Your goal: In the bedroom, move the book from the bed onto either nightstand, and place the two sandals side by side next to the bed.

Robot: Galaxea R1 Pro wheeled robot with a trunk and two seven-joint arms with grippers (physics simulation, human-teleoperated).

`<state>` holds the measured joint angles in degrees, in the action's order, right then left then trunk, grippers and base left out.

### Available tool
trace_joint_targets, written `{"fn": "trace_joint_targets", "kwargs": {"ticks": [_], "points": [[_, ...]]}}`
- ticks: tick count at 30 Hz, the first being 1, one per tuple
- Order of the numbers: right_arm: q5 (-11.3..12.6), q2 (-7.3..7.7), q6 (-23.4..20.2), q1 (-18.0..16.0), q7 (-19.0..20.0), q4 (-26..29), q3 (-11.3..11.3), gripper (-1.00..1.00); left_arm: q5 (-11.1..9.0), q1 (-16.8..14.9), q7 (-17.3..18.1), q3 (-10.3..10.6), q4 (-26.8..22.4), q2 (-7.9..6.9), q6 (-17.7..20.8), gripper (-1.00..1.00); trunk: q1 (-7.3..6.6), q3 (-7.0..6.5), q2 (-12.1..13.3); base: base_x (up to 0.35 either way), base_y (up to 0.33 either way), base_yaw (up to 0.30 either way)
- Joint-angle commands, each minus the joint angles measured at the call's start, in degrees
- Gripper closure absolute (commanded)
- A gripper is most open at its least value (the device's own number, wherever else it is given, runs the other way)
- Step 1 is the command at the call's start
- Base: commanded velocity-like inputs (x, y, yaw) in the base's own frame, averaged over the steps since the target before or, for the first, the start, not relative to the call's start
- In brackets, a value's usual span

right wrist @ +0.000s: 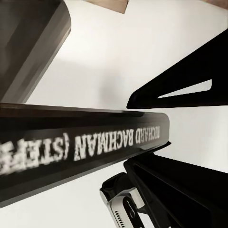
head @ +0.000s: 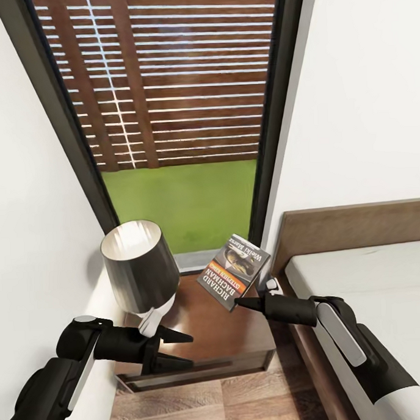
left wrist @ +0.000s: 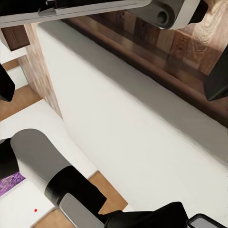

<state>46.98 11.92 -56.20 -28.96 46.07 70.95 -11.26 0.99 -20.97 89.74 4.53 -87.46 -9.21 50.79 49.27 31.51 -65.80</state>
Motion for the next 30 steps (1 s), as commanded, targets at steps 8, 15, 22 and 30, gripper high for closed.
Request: {"fn": "trace_joint_targets", "kwargs": {"ticks": [8, 15, 22, 30], "points": [[0.09, 0.03, -0.23, -0.05, 0.12, -0.07, -0.04, 1.0, -0.12, -0.04, 0.26, 0.04, -0.09, 0.14, 0.56, -1.0, 0.01, 0.05, -0.03, 0.036, 0.0, 0.0], [0.06, 0.03, -0.23, -0.05, 0.1, -0.1, 0.07, 1.0, -0.27, -0.04, 0.26, -0.09, -0.07, 0.3, 0.57, -1.0, 0.01, 0.05, -0.03, 0.006, 0.0, 0.0], [0.02, 0.03, -0.23, -0.05, 0.08, -0.15, 0.13, 1.0, -0.27, -0.04, 0.26, -0.14, -0.01, 0.39, 0.64, -1.0, 0.01, 0.05, -0.03, 0.001, 0.0, 0.0], [-0.04, 0.03, -0.23, -0.05, 0.03, -0.27, 0.18, 1.0, -0.31, -0.03, 0.26, -0.2, -0.02, 0.42, 0.7, -1.0, 0.01, 0.05, -0.03, 0.0, 0.0, 0.0]]}}
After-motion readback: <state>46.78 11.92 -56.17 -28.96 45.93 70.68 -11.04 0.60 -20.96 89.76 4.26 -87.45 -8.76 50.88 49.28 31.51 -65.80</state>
